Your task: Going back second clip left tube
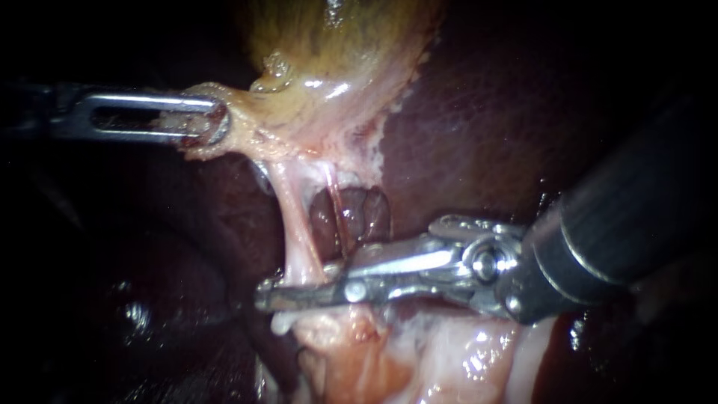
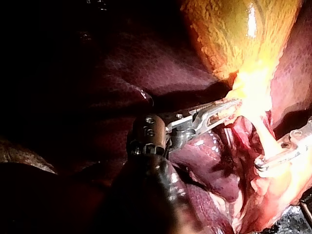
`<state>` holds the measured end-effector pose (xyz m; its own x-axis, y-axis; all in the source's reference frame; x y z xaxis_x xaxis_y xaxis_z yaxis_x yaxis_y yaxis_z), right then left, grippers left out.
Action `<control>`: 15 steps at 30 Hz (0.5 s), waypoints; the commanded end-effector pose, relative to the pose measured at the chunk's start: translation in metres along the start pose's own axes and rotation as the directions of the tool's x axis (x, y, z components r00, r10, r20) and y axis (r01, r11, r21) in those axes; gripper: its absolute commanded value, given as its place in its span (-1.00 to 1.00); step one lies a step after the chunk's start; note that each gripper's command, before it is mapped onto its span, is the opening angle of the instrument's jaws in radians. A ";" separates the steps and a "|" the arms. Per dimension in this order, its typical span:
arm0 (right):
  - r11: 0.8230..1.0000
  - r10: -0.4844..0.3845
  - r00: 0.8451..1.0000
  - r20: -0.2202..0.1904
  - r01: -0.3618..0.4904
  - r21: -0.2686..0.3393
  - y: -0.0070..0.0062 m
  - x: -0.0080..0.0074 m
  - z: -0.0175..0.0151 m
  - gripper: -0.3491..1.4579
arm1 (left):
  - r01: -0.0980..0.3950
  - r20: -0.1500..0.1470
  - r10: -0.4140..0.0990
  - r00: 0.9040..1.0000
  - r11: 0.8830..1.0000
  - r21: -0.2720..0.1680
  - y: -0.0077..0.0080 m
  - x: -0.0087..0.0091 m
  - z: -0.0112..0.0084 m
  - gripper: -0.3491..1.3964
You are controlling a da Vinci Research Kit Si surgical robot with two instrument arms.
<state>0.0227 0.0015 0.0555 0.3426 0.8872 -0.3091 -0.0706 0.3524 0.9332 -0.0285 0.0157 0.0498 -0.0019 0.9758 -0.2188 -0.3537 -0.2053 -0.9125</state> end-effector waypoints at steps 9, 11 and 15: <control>0.985 -0.164 0.986 -0.041 0.161 -0.064 0.0030 0.0000 0.0017 -0.08 | 0.000 -0.001 0.000 1.000 1.000 0.000 0.0001 0.0000 0.0000 -1.00; 0.975 -0.213 0.976 -0.054 0.208 -0.084 0.0040 -0.0002 0.0020 -0.06 | 0.000 -0.001 0.000 1.000 1.000 0.001 0.0001 0.0000 0.0000 -1.00; 0.954 -0.282 0.957 -0.071 0.272 -0.129 0.0057 -0.0004 0.0017 -0.06 | 0.000 -0.001 0.000 1.000 1.000 0.001 0.0001 -0.0001 0.0000 -1.00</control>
<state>0.0236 0.0028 0.0615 0.2809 0.7621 -0.5833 -0.0936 0.6267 0.7737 -0.0286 0.0156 0.0497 -0.0014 0.9757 -0.2193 -0.3534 -0.2056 -0.9126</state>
